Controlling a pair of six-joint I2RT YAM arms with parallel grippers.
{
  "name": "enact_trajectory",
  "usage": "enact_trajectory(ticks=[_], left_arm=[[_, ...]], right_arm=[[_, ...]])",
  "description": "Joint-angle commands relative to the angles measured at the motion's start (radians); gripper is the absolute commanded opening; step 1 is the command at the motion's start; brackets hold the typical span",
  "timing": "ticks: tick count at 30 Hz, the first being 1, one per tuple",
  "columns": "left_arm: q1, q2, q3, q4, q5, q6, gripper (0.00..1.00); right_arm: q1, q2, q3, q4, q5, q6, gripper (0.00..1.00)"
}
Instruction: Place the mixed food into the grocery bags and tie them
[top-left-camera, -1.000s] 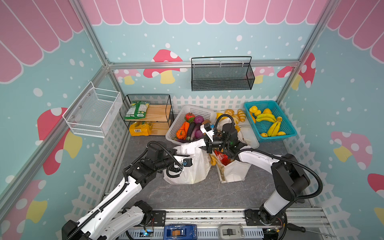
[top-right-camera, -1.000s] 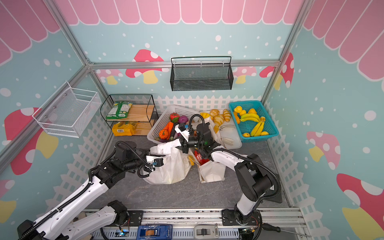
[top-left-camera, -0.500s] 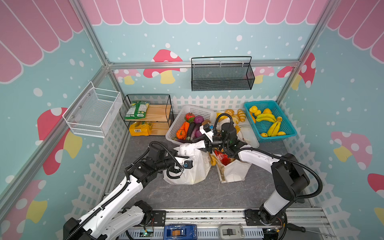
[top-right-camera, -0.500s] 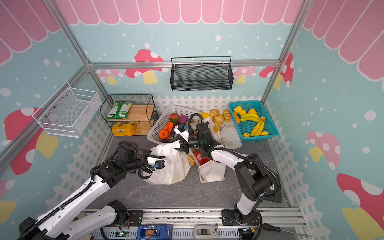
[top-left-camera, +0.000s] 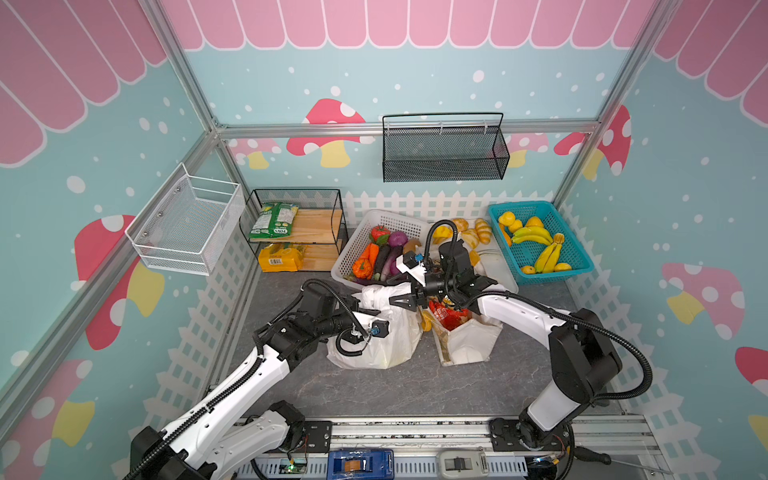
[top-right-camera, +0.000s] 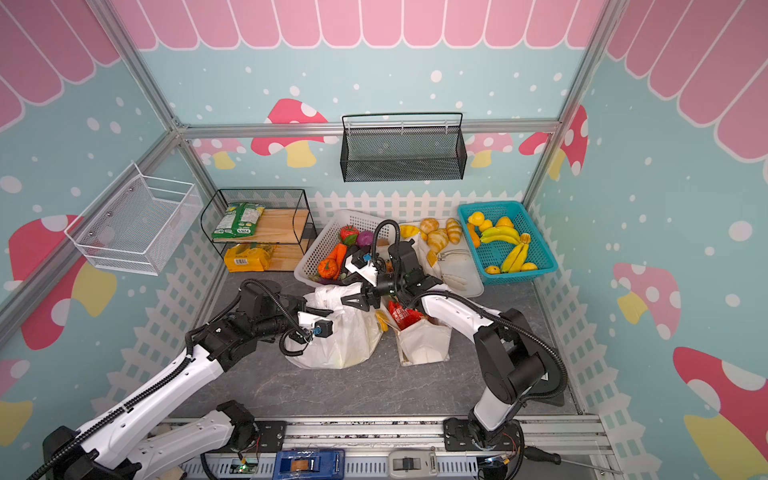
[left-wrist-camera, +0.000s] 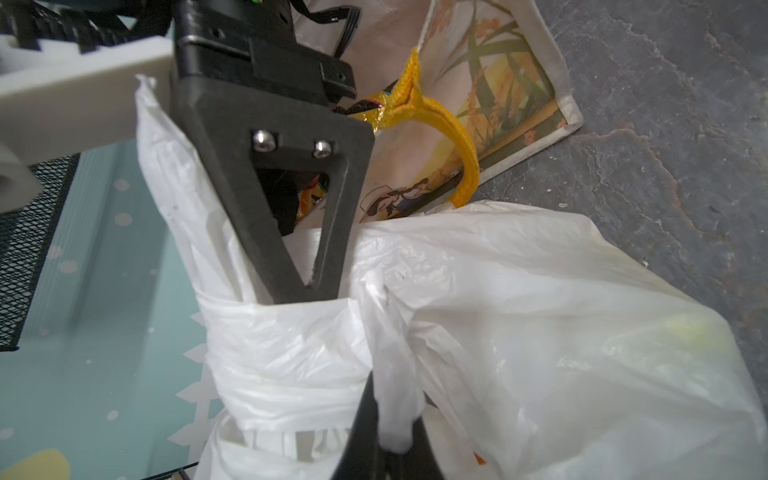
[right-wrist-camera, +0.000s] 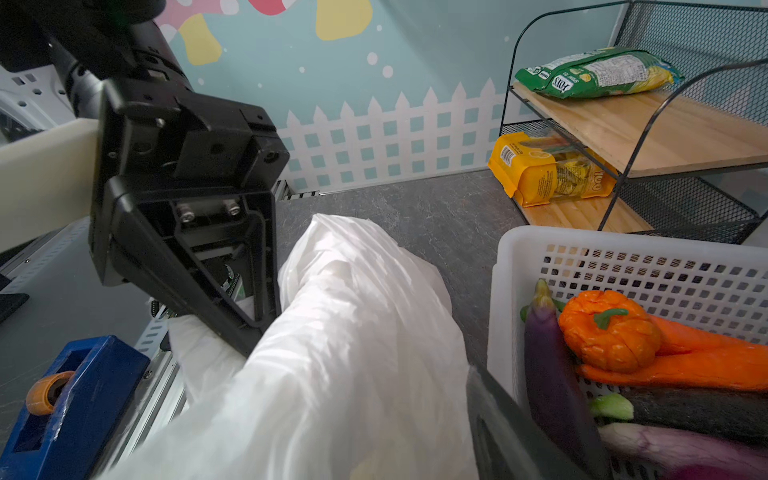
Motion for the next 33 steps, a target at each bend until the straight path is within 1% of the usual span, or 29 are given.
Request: enact_trajectory(ticks=[1, 4, 7, 11, 19, 25, 30, 33], left_arm=[[-0.008, 0.012, 0.039, 0.011, -0.007, 0.072, 0.02], [-0.01, 0.024, 0.048, 0.011, -0.017, 0.095, 0.02], [-0.012, 0.029, 0.056, 0.011, -0.029, 0.123, 0.02], [-0.014, 0.035, 0.065, 0.008, -0.036, 0.159, 0.02], [-0.018, 0.045, 0.077, 0.008, -0.04, 0.191, 0.02], [-0.018, 0.057, 0.085, 0.007, -0.043, 0.216, 0.02], [-0.019, 0.059, 0.079, 0.007, -0.05, 0.235, 0.01], [-0.019, 0.061, 0.076, 0.005, -0.056, 0.245, 0.02]], right_arm=[[-0.001, -0.011, 0.033, -0.039, -0.044, -0.052, 0.7], [0.0, -0.01, 0.037, -0.038, -0.056, -0.048, 0.71], [-0.002, -0.021, 0.035, -0.049, -0.024, -0.049, 0.72], [-0.006, -0.033, 0.066, -0.133, 0.048, -0.087, 0.73], [-0.01, -0.053, 0.117, -0.277, 0.12, -0.157, 0.77], [-0.011, -0.048, 0.138, -0.315, 0.065, -0.175, 0.78], [-0.015, -0.057, 0.146, -0.361, 0.078, -0.201, 0.78], [-0.018, -0.062, 0.151, -0.366, 0.039, -0.2, 0.78]])
